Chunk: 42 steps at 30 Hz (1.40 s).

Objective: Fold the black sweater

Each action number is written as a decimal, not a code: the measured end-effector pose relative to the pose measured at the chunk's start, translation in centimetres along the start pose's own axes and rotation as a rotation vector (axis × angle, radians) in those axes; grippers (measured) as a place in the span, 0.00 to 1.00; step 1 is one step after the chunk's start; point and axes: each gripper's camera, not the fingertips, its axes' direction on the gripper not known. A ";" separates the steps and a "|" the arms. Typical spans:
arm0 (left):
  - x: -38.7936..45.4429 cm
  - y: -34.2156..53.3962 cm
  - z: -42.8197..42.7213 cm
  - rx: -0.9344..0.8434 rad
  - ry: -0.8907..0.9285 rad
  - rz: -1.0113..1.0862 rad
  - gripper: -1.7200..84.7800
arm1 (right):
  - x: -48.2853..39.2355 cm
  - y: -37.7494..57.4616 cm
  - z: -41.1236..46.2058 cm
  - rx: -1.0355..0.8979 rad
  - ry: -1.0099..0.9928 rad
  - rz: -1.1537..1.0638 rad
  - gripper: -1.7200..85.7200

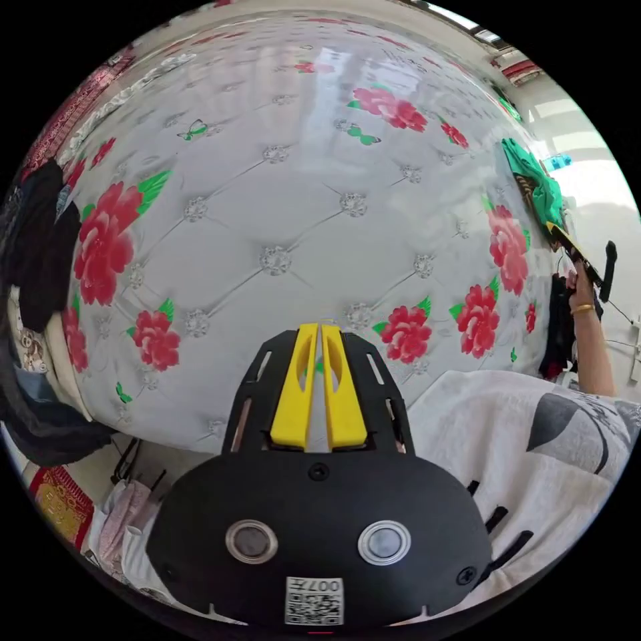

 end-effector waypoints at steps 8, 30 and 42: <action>-6.6 3.7 -0.9 0.027 -0.182 0.009 0.01 | -18.3 2.7 0.7 -0.161 -0.234 -0.189 0.08; -35.7 31.2 -25.2 0.916 -0.681 -0.702 0.12 | -61.1 -7.7 -2.8 -0.138 -0.598 -0.667 0.08; -27.0 43.2 -35.2 1.226 -0.222 -0.283 0.01 | -54.9 0.7 -9.5 -0.038 -0.537 -0.546 0.11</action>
